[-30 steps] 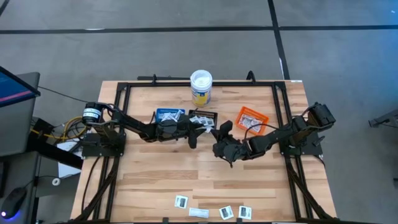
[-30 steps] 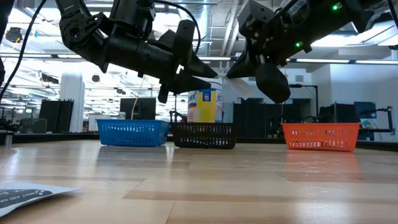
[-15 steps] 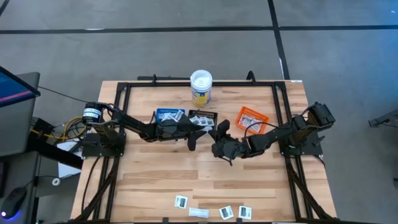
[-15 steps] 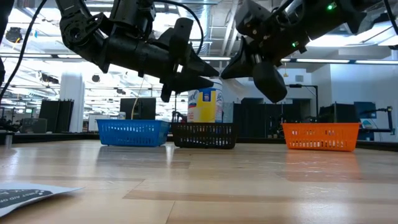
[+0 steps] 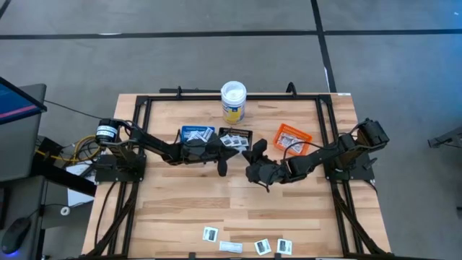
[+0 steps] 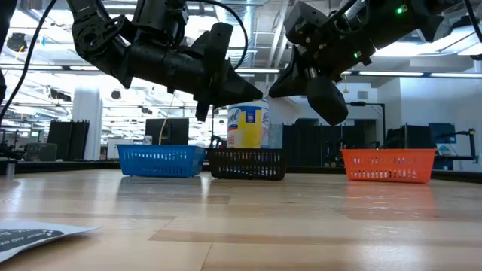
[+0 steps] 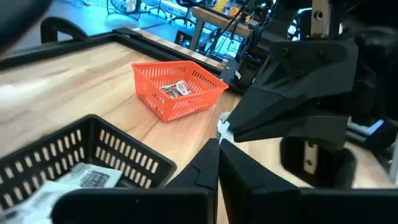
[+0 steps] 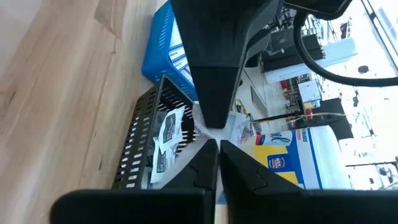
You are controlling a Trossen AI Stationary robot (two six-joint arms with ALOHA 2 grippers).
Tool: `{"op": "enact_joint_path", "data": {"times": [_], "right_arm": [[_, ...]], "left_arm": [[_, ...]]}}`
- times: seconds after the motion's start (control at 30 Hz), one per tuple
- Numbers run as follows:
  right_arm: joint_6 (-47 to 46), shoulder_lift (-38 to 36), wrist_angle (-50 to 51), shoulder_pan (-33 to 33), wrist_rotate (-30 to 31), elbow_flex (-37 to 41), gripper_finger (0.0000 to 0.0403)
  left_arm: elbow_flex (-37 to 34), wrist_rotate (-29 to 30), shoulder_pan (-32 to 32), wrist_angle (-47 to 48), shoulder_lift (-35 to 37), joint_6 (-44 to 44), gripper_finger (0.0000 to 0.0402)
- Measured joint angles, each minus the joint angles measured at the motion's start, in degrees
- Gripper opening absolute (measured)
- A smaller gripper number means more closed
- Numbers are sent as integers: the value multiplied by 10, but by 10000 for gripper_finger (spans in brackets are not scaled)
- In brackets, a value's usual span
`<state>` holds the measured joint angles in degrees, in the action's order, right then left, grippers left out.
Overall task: Pick & Place First Aid Supplies
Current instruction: Put the blue bandage into the blue bin
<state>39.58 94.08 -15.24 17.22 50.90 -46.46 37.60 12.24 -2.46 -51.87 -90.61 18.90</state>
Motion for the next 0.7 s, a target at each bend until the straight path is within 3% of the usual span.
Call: {"op": "enact_joint_path", "data": {"times": [0.4,0.57,0.7], "right_arm": [[-94,0,3,12,2,0,95],[-172,-21,1,7,-1,-1,122],[-256,-35,18,-11,-66,-1,136]], "left_arm": [[0,2,0,1,0,-68,6],[0,2,-10,5,0,-137,7],[0,1,-26,5,0,-199,5]]}}
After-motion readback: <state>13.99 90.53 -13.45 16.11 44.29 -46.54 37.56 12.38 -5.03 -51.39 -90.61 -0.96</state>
